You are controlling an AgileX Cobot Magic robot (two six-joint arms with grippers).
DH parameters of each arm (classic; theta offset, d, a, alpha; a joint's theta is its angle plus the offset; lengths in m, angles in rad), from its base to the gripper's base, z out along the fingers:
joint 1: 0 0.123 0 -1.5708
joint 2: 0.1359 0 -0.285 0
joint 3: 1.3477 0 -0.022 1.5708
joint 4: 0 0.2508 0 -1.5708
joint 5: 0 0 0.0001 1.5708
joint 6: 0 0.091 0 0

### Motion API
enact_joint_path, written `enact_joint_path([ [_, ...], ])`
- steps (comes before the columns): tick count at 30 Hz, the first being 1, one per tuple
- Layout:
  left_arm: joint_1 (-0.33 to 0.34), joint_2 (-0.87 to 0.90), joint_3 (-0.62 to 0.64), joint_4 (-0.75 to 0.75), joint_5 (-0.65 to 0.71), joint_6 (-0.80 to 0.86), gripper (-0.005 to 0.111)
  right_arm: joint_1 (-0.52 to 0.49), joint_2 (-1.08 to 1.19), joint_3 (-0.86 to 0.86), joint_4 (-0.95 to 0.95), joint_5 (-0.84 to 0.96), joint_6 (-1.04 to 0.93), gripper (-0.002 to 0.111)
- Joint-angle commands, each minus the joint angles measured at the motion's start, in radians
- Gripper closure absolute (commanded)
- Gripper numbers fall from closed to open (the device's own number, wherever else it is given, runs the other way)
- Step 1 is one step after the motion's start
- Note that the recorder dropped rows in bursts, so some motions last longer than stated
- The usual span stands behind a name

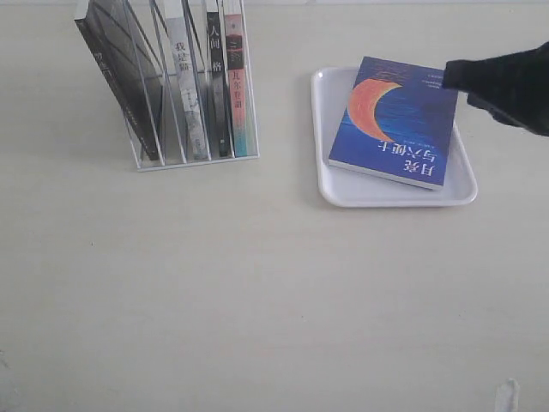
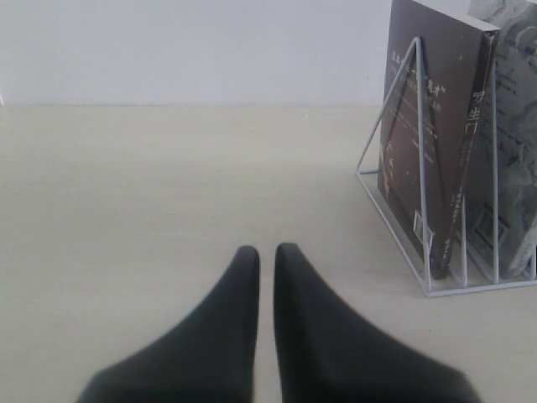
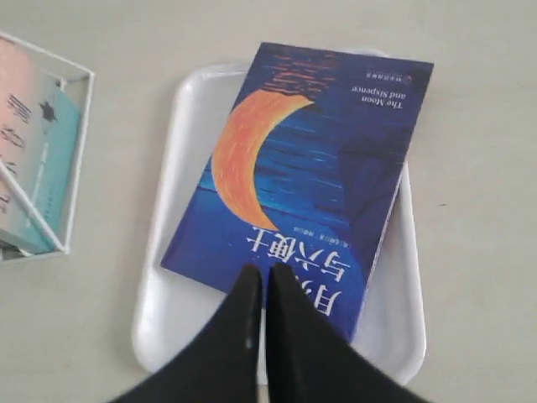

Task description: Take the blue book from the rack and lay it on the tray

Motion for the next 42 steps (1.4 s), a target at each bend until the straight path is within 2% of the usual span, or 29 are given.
enact_joint_path([
  [1,-0.009,-0.002,0.004,0.002,-0.006,0.002,0.101,-0.005,-0.176,0.002,0.088,0.073,-0.081,0.108],
  [6,-0.009,-0.002,0.004,0.002,-0.006,0.002,0.101,-0.005,-0.367,0.002,0.101,0.097,-0.081,0.108],
  [9,-0.009,-0.002,0.004,0.002,-0.006,0.002,0.101,-0.005,-0.431,0.002,0.101,0.197,-0.081,0.108],
  [22,-0.009,-0.002,0.004,0.002,-0.006,0.002,0.101,-0.007,-0.459,0.002,0.101,0.209,-0.079,0.108],
  [27,-0.009,-0.002,0.004,0.002,-0.006,0.002,0.101,-0.009,-0.525,0.002,0.058,0.211,-0.150,0.108],
  [30,-0.009,-0.002,0.004,0.002,-0.006,0.002,0.101,-0.048,-0.600,0.021,0.052,0.208,-0.226,0.108],
  [37,-0.009,-0.002,0.004,0.002,-0.006,0.002,0.101,-0.282,-0.858,0.170,0.052,0.188,-0.241,0.108],
  [42,-0.009,-0.002,0.004,0.002,-0.006,0.002,0.101,-0.326,-0.972,0.219,0.052,0.184,-0.347,0.108],
])
